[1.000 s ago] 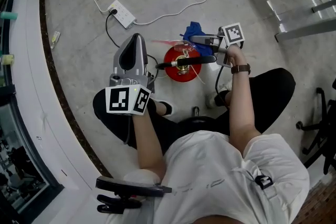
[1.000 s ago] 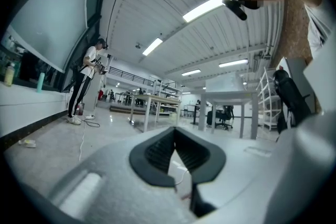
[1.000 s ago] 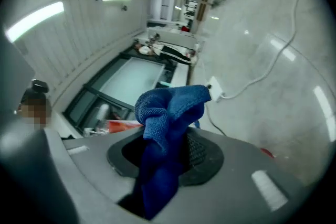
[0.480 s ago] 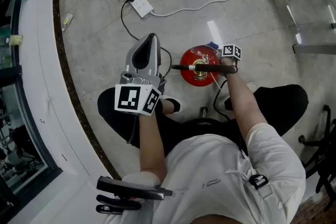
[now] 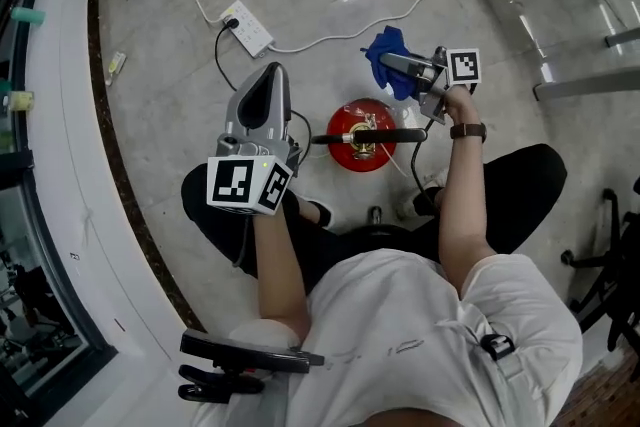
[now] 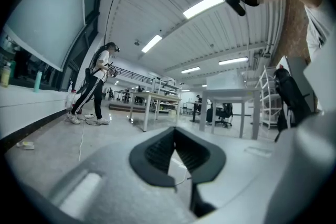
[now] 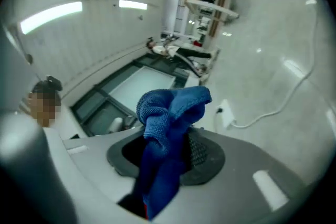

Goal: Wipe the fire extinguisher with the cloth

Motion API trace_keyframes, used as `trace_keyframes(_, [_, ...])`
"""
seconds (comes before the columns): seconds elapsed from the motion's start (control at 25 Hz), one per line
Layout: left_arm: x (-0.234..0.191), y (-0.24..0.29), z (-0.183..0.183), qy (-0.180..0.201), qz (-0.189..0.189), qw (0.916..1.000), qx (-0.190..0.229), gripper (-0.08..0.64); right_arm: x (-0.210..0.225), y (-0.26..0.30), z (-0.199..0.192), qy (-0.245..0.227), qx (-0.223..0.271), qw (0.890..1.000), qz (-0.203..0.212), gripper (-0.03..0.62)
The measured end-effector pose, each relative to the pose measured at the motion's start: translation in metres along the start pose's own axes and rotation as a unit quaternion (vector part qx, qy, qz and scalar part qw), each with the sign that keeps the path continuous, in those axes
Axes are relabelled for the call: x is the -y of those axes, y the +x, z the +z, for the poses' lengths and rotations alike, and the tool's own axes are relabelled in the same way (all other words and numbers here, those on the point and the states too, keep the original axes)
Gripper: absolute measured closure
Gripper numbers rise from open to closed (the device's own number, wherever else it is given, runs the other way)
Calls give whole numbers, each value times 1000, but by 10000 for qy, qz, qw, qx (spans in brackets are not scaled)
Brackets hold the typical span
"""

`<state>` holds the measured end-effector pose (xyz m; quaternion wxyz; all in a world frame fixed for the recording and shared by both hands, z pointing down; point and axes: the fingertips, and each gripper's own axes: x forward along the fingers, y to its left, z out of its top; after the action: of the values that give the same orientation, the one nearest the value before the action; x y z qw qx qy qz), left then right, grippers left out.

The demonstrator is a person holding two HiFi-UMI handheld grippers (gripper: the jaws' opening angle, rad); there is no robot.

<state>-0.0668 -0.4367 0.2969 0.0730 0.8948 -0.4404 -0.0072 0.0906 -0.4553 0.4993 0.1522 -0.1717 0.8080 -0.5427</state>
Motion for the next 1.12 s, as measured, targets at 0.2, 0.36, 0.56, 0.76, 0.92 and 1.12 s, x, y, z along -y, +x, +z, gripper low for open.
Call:
trace_keyframes(0.2, [2, 6, 7, 32, -193, 9995, 248, 560, -141, 21, -20, -952, -1685, 9680, 1599, 460])
trace_keyframes(0.36, [4, 7, 7, 10, -253, 9993, 277, 560, -141, 33, -58, -1157, -2688, 9434, 1559, 457])
trace_keyframes(0.56, [3, 6, 4, -35, -258, 9994, 232, 560, -48, 45, -48, 59, -2091, 9744, 822, 463])
trace_keyframes(0.76, [-7, 5, -11, -121, -115, 9998, 50, 560, 127, 38, -132, 933, -3102, 9422, -860, 459])
trace_keyframes(0.92, [-11, 3, -23, -213, 70, 9994, -251, 560, 236, 25, -183, 1603, -2616, 9350, -1777, 456])
trace_keyframes(1.12, [-24, -1, -43, -313, 248, 9983, -415, 560, 299, 14, -197, 1483, -2304, 9297, -2460, 454])
